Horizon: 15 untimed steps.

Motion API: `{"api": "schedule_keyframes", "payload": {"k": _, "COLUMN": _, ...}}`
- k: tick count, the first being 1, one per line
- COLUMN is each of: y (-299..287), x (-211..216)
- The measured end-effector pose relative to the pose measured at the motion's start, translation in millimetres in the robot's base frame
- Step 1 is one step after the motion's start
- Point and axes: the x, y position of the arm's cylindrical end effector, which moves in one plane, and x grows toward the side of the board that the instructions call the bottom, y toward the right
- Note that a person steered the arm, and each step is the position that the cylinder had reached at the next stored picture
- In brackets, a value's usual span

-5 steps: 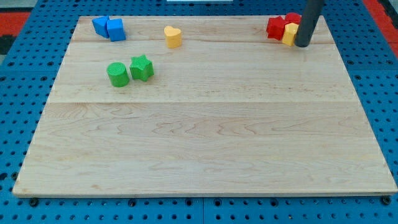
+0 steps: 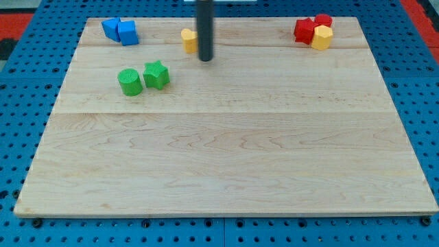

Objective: Move the yellow heart into the red blocks and yellow hexagon

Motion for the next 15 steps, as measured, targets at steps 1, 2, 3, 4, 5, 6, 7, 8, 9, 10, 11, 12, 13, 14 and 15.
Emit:
{"api": "schedule_keyframes", "payload": {"k": 1, "y": -53, "x": -10}}
{"api": "schedule_keyframes", "payload": {"k": 2, "y": -69, "x": -54}}
{"api": "schedule_keyframes", "payload": {"k": 3, "y": -39, "x": -68}}
{"api": "schedule_keyframes", "payload": {"k": 4, "y": 27, "x": -40}}
{"api": "schedule_keyframes", "payload": {"k": 5, "y": 84, "x": -16}}
{"api": "schedule_keyframes", "payload": {"k": 6, "y": 64, "x": -20}}
{"api": "schedule_keyframes", "payload": {"k": 7, "y": 17, "x": -20}}
{"api": "schedule_keyframes", "payload": {"k": 8, "y": 18, "x": -5}}
{"api": "schedule_keyframes", "payload": {"k": 9, "y": 36, "x": 14}}
{"api": "schedule_keyframes", "payload": {"k": 10, "y": 69, "x": 14}}
{"api": "schedule_keyframes", "payload": {"k": 11, "y": 122, "x": 10}}
{"api": "schedule_keyframes", "payload": {"k": 12, "y": 123, "x": 19}}
{"api": "schedule_keyframes", "payload": {"k": 13, "y": 128, "x": 35}}
{"api": "schedule_keyframes", "payload": {"k": 14, "y": 149, "x": 35}}
{"api": "schedule_keyframes", "payload": {"k": 15, "y": 140, "x": 47}}
